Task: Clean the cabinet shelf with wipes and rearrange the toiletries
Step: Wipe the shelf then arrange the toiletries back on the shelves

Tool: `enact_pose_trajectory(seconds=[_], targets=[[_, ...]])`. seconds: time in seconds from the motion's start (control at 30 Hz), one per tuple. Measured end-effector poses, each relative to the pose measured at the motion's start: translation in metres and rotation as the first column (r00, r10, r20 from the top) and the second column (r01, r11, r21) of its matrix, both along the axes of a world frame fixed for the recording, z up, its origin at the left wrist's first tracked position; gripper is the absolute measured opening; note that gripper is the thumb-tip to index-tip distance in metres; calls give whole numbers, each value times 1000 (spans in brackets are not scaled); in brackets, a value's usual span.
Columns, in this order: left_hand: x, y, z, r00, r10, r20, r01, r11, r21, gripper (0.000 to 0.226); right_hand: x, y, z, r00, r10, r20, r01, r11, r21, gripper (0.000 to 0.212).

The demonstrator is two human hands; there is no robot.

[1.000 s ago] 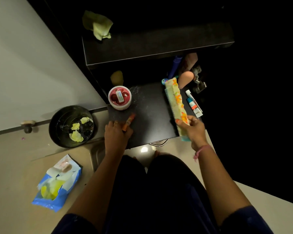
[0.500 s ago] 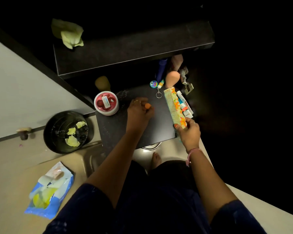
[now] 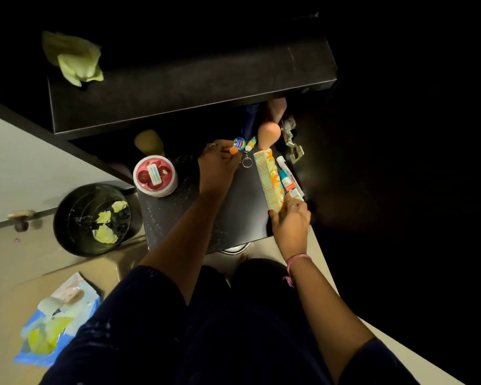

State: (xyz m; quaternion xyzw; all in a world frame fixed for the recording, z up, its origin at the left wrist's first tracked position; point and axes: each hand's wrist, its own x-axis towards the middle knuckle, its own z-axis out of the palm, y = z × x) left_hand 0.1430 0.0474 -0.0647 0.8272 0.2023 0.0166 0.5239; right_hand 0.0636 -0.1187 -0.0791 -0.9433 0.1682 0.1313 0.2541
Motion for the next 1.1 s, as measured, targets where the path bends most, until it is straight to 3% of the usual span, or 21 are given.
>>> enact_pose_trajectory(seconds=[1.1], targets=[[3, 3, 3, 997, -64, 38, 60, 993, 103, 27, 7, 26, 20, 995, 13, 96, -19, 998, 64, 47]])
